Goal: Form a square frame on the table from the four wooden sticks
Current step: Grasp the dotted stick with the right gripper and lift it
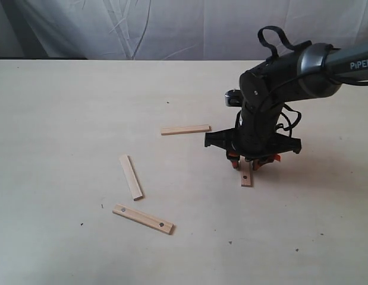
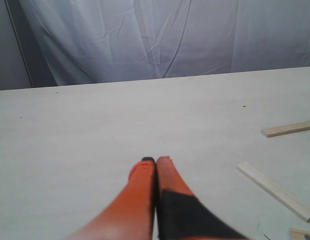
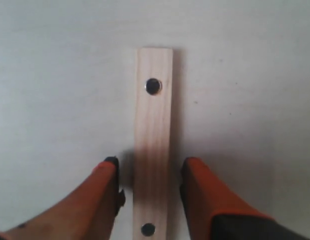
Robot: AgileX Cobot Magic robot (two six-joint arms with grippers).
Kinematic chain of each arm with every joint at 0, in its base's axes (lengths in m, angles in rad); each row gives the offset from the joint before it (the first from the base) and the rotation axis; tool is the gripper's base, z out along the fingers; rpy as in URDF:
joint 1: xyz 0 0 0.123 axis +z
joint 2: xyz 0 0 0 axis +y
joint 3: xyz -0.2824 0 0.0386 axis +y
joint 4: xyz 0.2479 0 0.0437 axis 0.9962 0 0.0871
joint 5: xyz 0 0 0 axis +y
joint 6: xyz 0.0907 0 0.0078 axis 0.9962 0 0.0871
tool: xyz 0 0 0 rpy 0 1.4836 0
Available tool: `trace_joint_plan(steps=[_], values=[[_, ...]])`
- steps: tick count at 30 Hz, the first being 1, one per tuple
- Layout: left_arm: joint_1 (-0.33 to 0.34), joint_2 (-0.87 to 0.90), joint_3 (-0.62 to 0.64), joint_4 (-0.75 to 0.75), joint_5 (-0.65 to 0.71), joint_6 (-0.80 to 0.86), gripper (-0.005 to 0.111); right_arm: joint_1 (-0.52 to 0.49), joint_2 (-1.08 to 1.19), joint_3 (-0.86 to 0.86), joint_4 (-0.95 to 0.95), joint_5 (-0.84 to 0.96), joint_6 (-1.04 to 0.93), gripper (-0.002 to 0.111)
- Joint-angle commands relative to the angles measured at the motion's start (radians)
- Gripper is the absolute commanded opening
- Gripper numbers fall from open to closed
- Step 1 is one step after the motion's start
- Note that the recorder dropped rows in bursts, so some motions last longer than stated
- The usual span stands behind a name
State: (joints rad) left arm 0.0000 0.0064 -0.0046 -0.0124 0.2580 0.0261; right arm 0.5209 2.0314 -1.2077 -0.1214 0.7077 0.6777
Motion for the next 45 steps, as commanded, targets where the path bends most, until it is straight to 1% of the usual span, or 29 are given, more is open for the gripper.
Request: trace_joint_plan(steps=[1,3,5,7,8,12,17,22,28,32,40,45], values=[[0.003,-0.006,0.005,-0.009,-0.007,-0.001,0.0,-0.001,0.003,-0.002,-0.006,0.002,0.003,0.04],[0.003,-0.006,0.005,-0.009,-0.007,-0.001,0.0,-0.001,0.003,-0.002,-0.006,0.005,0.003,0.036],[0.003,-0.006,0.005,-0.009,-0.007,-0.001,0.0,-0.001,0.003,-0.002,-0.006,0.013,0.003,0.024],[0.003,-0.006,0.005,-0.009,-0.007,-0.001,0.0,-0.001,0.003,-0.002,-0.006,0.02,0.003,0.006],[0.003,-0.006,0.005,-0.009,-0.007,-0.001,0.0,-0.001,0.003,-0.002,-0.006,0.021,0.003,-0.001],[0.003,-0.006,0.005,-0.009,-0.007,-0.001,0.0,-0.001,-0.002,-0.009,-0.006,0.034,-0.008,0.0],[0.003,-0.006,0.005,-0.009,-0.007,-0.001,0.0,-0.001,-0.058,-0.067,-0.027,0.089,-0.032,0.0],[0.003,-0.006,0.005,-0.009,-0.007,-0.001,0.0,0.015,-0.095,-0.144,0.068,0.094,-0.209,0.0],[0.003,-0.006,0.005,-0.009,-0.007,-0.001,0.0,0.038,-0.023,-0.259,0.121,0.129,-0.263,0.0],[0.003,-0.006,0.005,-0.009,-0.007,-0.001,0.0,0.059,0.048,-0.317,0.121,0.153,-0.281,0.0],[0.003,-0.006,0.005,-0.009,-0.007,-0.001,0.0,0.062,0.136,-0.344,0.121,0.1,-0.281,0.0],[0.003,-0.006,0.005,-0.009,-0.007,-0.001,0.0,0.062,0.154,-0.344,0.103,0.068,-0.281,0.0]])
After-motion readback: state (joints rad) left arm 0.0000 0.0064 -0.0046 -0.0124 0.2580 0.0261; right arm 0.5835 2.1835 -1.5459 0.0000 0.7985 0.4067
